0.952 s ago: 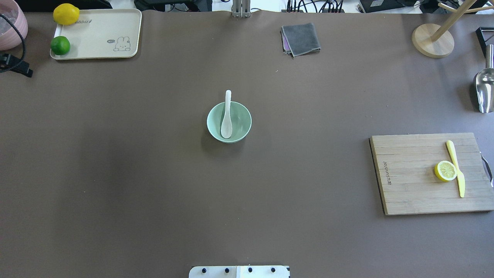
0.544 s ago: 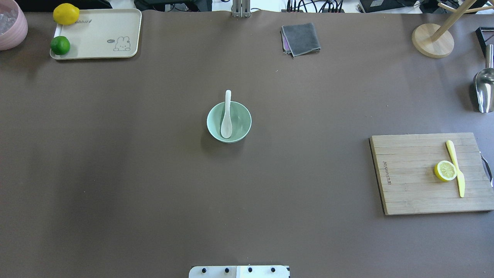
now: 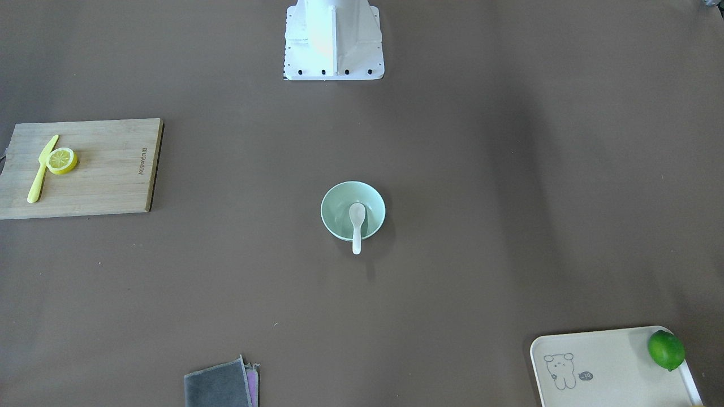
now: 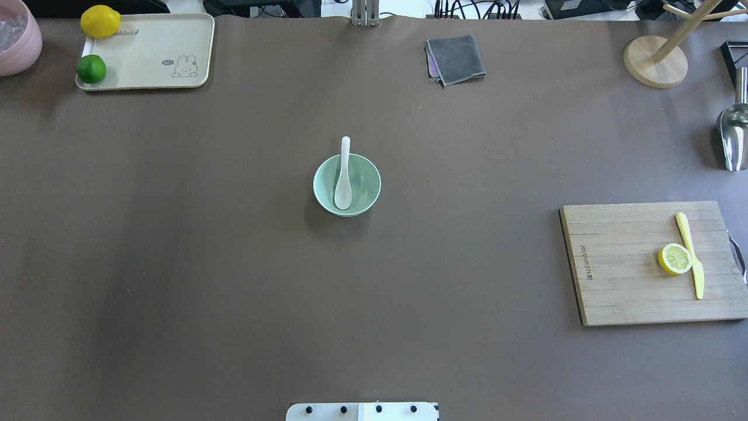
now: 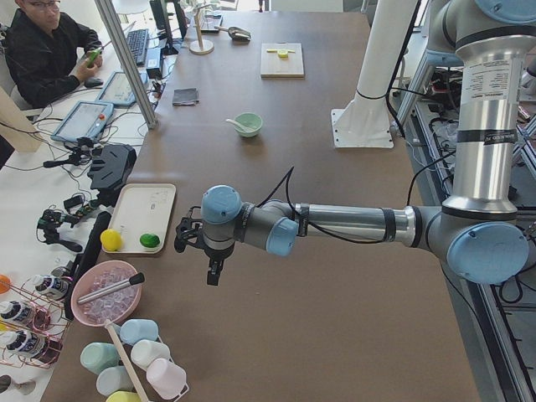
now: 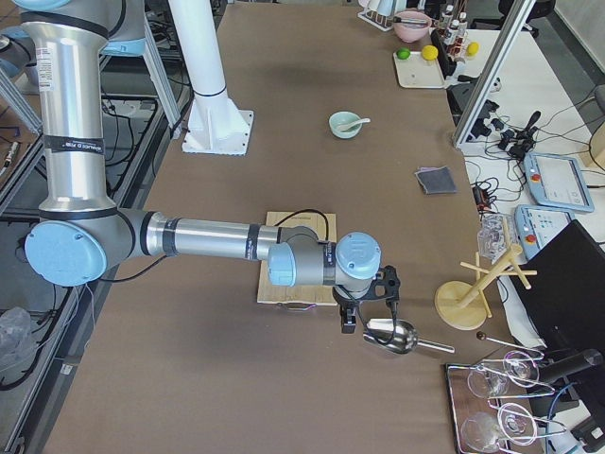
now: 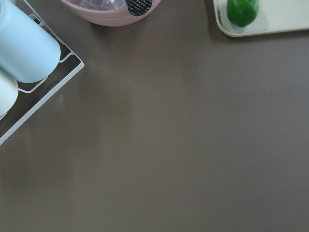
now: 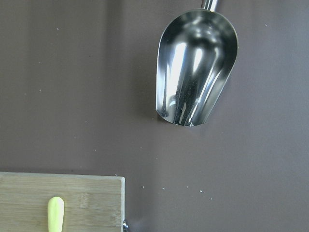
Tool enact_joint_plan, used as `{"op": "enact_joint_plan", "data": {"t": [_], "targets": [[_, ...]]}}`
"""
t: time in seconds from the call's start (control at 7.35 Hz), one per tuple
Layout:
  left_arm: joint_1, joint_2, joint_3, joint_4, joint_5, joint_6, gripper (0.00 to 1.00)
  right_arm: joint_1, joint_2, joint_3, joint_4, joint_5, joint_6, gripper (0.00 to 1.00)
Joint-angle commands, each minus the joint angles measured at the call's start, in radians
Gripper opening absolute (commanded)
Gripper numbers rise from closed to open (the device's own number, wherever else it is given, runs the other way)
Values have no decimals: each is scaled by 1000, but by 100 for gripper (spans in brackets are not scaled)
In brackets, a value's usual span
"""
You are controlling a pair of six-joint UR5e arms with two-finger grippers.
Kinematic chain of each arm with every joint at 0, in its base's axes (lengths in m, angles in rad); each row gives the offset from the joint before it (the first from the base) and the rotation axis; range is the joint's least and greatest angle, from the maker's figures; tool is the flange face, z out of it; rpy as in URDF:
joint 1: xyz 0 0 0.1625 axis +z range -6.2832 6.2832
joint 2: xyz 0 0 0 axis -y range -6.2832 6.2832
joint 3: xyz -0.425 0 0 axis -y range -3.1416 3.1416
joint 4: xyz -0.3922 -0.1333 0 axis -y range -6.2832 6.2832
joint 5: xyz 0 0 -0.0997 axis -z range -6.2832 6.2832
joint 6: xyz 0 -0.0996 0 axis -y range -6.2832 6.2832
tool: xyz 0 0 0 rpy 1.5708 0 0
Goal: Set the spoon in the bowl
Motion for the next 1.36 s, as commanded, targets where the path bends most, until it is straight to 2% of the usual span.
{"op": "enact_joint_plan", "data": {"t": [0.0, 1.22], "targets": [[0, 9, 1, -1, 1, 0, 98, 1, -1, 1, -1, -3, 1, 100], [-2, 9, 0, -1, 10, 0, 98, 1, 8, 4, 0, -23, 1, 100]]}}
